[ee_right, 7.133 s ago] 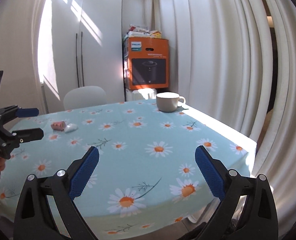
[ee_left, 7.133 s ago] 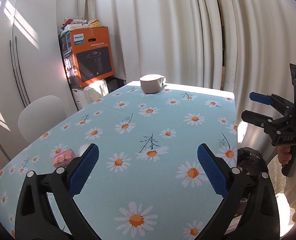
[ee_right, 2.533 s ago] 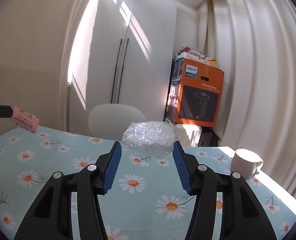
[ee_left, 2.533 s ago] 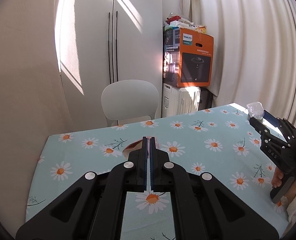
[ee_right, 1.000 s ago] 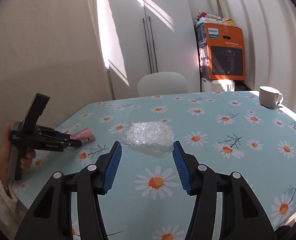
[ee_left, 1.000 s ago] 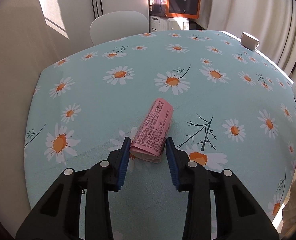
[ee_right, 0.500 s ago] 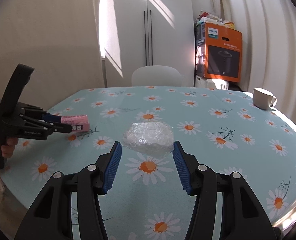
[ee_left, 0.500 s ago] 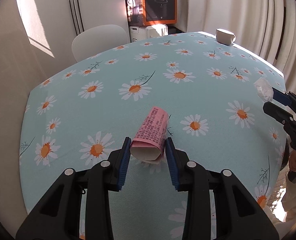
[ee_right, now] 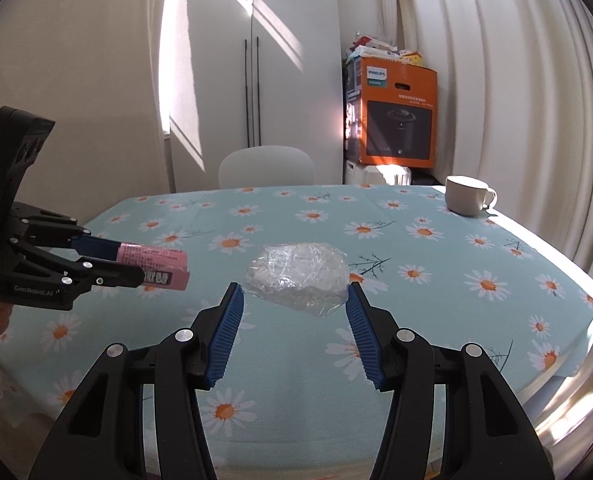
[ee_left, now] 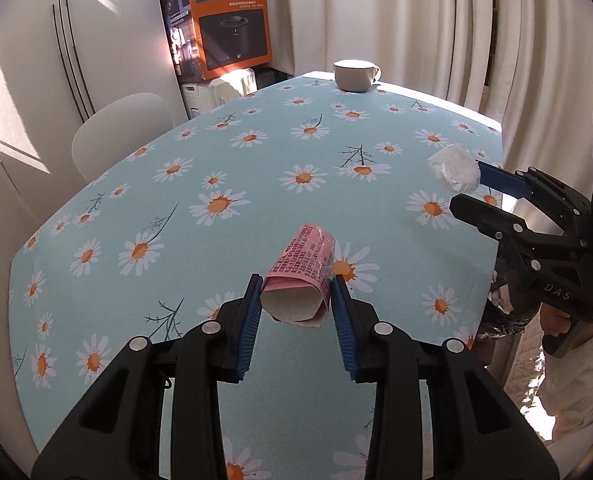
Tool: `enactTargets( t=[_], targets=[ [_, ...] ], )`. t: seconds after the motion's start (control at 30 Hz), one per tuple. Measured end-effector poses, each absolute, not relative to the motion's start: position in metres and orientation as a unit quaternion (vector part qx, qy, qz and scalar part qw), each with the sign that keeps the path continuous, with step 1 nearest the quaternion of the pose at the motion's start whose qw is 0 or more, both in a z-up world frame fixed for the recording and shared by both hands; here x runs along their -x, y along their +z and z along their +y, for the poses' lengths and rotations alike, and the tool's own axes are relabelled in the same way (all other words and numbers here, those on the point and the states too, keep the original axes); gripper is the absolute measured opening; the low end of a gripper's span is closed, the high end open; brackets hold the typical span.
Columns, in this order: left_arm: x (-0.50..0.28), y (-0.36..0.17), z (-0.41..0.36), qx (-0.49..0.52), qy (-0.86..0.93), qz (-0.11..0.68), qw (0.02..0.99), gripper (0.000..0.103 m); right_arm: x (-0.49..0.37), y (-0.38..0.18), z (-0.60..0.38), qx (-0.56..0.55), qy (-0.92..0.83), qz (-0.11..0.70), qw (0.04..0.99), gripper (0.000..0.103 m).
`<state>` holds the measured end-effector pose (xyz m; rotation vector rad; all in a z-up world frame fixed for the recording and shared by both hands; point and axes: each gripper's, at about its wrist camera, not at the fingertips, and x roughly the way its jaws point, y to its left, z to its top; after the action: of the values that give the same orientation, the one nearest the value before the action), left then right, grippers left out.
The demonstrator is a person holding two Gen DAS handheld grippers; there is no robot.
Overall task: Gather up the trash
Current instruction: 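Carry the pink box and plastic bag to the trash bin with both grippers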
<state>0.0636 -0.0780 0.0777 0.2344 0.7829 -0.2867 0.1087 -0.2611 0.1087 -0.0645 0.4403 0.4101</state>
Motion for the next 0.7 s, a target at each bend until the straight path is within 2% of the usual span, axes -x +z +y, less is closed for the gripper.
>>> enactTargets(
  t=[0.37,0.7],
  targets=[
    [-0.061,0.086,-0.192,-0.188,-0.221,0.363,0.886,0.036,-0.097,0.098,-0.374,0.011,0.091,0.225,0.970,0.050],
    [-0.055,0.072,-0.306,-0.259,-0.329,0.358,0.835,0.036,-0.062,0.071,-0.469,0.013,-0.021,0.258,0.966,0.050]
  ],
)
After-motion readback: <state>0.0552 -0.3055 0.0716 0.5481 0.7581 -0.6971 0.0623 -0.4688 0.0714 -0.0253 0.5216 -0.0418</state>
